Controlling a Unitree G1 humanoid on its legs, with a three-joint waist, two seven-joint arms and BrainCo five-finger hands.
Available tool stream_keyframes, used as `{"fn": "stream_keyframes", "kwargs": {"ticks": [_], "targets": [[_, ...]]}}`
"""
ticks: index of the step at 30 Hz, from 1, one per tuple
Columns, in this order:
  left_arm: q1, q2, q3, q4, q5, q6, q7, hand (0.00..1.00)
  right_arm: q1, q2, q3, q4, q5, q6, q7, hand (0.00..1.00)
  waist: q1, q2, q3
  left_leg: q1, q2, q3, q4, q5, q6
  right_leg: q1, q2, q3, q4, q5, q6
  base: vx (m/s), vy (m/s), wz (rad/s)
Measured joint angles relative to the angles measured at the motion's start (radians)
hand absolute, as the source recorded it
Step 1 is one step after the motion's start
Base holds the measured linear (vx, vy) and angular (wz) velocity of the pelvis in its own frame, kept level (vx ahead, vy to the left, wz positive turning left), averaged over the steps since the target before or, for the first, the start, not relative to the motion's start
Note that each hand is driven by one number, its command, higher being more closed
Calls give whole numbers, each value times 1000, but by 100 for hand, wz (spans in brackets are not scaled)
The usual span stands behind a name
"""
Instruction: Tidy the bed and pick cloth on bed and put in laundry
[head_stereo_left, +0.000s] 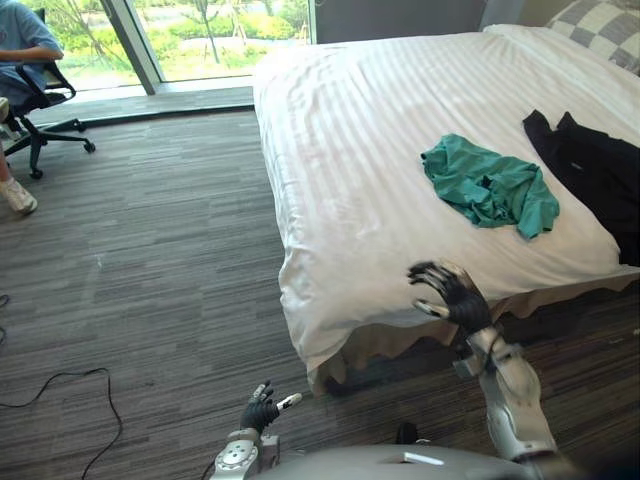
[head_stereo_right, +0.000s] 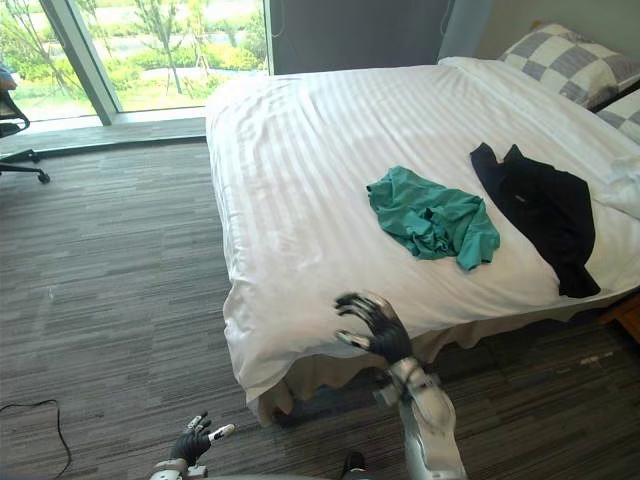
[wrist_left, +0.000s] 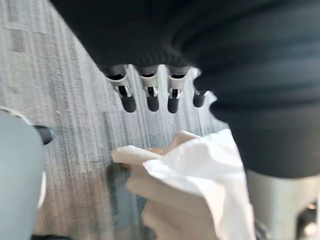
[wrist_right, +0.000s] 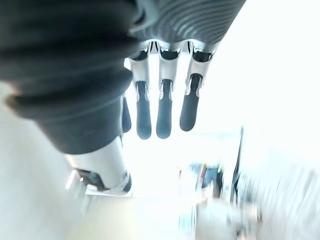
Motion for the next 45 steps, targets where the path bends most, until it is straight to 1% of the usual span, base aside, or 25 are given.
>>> {"fn": "stream_keyframes", "kwargs": {"ticks": [1,3,5,6,7,9,10,12,13,14,17,18,21,23,24,26,28,30,32,34,37,38,41,43,45], "targets": [[0,6,-7,-3,0,-10,6,0,-32,-5,47,16,-1,54,7,100,12,-3,4,-1,0,-12,4,-1,2,7,-1,-8,0,0,0,-19,4,36],[1,17,-17,-11,2,-34,18,0,-105,11,187,88,-1,198,7,100,48,-11,13,-6,-2,-46,5,1,4,21,-6,-37,0,-2,2,-36,1,40],[10,26,-16,-9,2,-36,27,0,-163,46,267,146,-1,282,-4,100,77,-13,19,-30,-8,-72,9,8,10,17,-15,-61,0,-3,3,-40,0,47],[12,34,-16,-9,2,-36,27,0,-212,73,301,166,0,328,-25,100,85,-23,32,-60,-16,-107,28,11,13,16,-25,-92,1,-3,3,-40,5,66],[12,37,-15,-9,2,-37,27,0,-244,84,308,187,1,347,-37,100,94,-16,48,-75,-19,-123,35,15,14,14,-28,-106,1,-3,4,-55,7,76],[24,55,-4,-29,2,-36,25,0,-403,142,289,302,12,398,-107,100,131,-28,103,-131,-25,-178,58,28,13,3,-34,-155,5,-2,4,-108,-22,69],[30,56,6,-42,2,-37,24,0,-439,152,279,327,13,401,-124,100,145,-31,115,-149,-25,-189,60,32,11,-6,-34,-166,6,-1,4,-106,-36,62],[28,58,36,-96,2,-40,0,0,-588,164,198,416,14,404,-167,100,196,-41,181,-225,-25,-239,76,58,3,-45,-32,-219,6,3,-3,-76,-48,70],[27,58,42,-111,3,-42,-9,0,-621,161,178,436,14,403,-175,100,207,-44,198,-239,-26,-245,77,67,1,-55,-32,-227,6,5,-6,-78,-44,62],[27,58,59,-138,2,-57,-30,0,-689,155,139,484,14,392,-192,100,227,-41,233,-266,-27,-262,80,80,-3,-72,-31,-240,7,10,-12,-82,-20,48],[16,62,98,-204,1,-84,-89,0,-821,128,73,553,17,368,-230,100,242,-29,313,-337,-32,-300,99,98,-8,-111,-31,-276,9,18,-21,-80,-6,35],[6,63,101,-207,0,-88,-99,0,-843,115,60,571,18,361,-240,100,254,-23,319,-359,-31,-301,106,99,-8,-134,-33,-276,20,18,-22,-80,18,19],[-48,63,102,-207,0,-117,-156,0,-919,73,6,664,18,353,-291,100,260,1,334,-454,-39,-322,129,114,-5,-219,-47,-277,60,15,-25,-62,56,21],[-78,63,98,-204,0,-149,-182,0,-938,28,-30,701,17,350,-328,100,270,18,344,-502,-47,-323,130,127,-2,-273,-61,-276,81,15,-25,-40,52,8],[-88,63,94,-203,0,-157,-192,0,-938,9,-42,707,17,346,-339,100,271,24,347,-518,-51,-324,131,130,0,-291,-65,-275,87,15,-26,-35,43,4],[-119,63,81,-191,0,-198,-202,0,-946,-42,-85,736,17,330,-375,100,273,49,361,-566,-54,-321,134,141,3,-345,-76,-271,103,20,-30,-46,41,2],[-155,64,54,-171,-2,-221,-200,0,-965,-84,-117,760,17,326,-405,100,273,74,376,-604,-56,-320,142,148,4,-388,-84,-265,122,21,-32,-52,31,-4],[-203,56,14,-134,-28,-258,-198,0,-993,-128,-163,771,19,318,-429,100,276,98,389,-658,-57,-301,147,158,7,-463,-96,-244,147,27,-40,-54,33,-20],[-245,51,-18,-104,-34,-275,-196,0,-1011,-162,-190,771,21,317,-441,100,273,116,397,-700,-58,-288,160,161,8,-512,-99,-223,156,31,-46,-43,18,-21],[-289,41,-27,-83,-64,-284,-190,0,-1017,-173,-195,761,45,317,-454,100,273,119,397,-742,-54,-274,168,161,7,-565,-98,-209,166,36,-51,-32,-5,-22],[-357,-15,-24,-74,-78,-293,-157,0,-1033,-156,-201,739,122,320,-462,100,268,136,401,-800,-51,-261,185,162,8,-635,-103,-193,195,32,-55,-33,-9,-11],[-369,-36,-14,-79,-81,-294,-146,0,-1019,-151,-206,721,151,322,-469,100,267,137,401,-819,-51,-254,187,162,8,-662,-108,-187,210,28,-55,-35,9,-4],[-382,-91,45,-86,-99,-290,-126,0,-957,-107,-209,669,197,330,-471,100,245,134,401,-860,-49,-233,202,159,11,-718,-119,-167,245,19,-59,-15,15,-8],[-378,-117,91,-111,-103,-285,-108,0,-890,-66,-209,669,234,313,-449,100,222,131,402,-869,-44,-221,218,152,11,-721,-120,-166,253,15,-59,13,15,-7],[-377,-135,115,-130,-115,-263,-86,0,-816,-41,-220,699,327,287,-412,100,207,124,404,-868,-37,-196,241,137,13,-721,-118,-145,261,14,-59,28,21,-18]]}}
